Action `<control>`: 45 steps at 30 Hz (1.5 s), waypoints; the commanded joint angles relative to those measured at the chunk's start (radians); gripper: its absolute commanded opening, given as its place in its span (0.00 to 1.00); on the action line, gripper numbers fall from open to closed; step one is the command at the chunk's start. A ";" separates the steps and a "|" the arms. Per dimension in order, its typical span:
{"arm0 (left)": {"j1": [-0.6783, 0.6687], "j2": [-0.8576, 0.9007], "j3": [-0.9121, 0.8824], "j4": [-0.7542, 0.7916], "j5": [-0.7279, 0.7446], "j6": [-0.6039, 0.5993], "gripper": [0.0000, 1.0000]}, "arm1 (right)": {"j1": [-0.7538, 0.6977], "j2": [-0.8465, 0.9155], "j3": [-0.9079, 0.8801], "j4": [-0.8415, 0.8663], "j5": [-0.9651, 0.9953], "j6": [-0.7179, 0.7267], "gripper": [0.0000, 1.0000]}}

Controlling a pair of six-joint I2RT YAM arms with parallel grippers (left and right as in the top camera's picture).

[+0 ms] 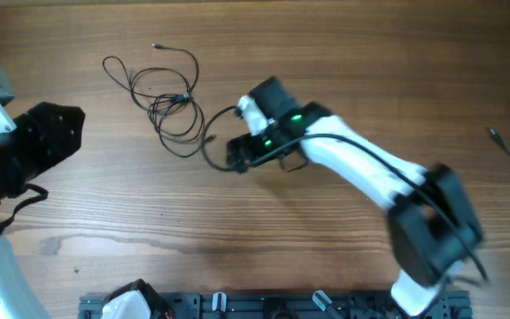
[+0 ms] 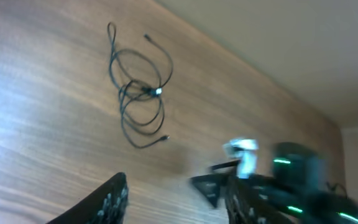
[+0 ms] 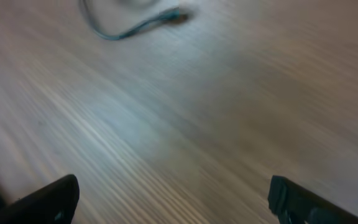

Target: Untangle cables

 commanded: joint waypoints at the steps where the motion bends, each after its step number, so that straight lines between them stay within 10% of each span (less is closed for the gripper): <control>1: -0.003 0.017 -0.024 -0.019 -0.073 -0.002 0.47 | -0.008 -0.254 0.073 -0.065 0.286 -0.102 1.00; 13: -0.003 0.018 -0.380 0.212 -0.116 -0.045 0.43 | -0.009 -0.711 0.077 -0.156 0.373 -0.099 1.00; 25: -0.062 0.056 -0.717 0.626 -0.332 -0.290 0.45 | -0.009 -0.708 0.077 -0.623 0.391 0.138 1.00; 45: -0.293 0.546 -0.765 1.265 -0.421 -0.481 0.60 | -0.009 -0.706 0.077 -0.686 0.225 0.130 1.00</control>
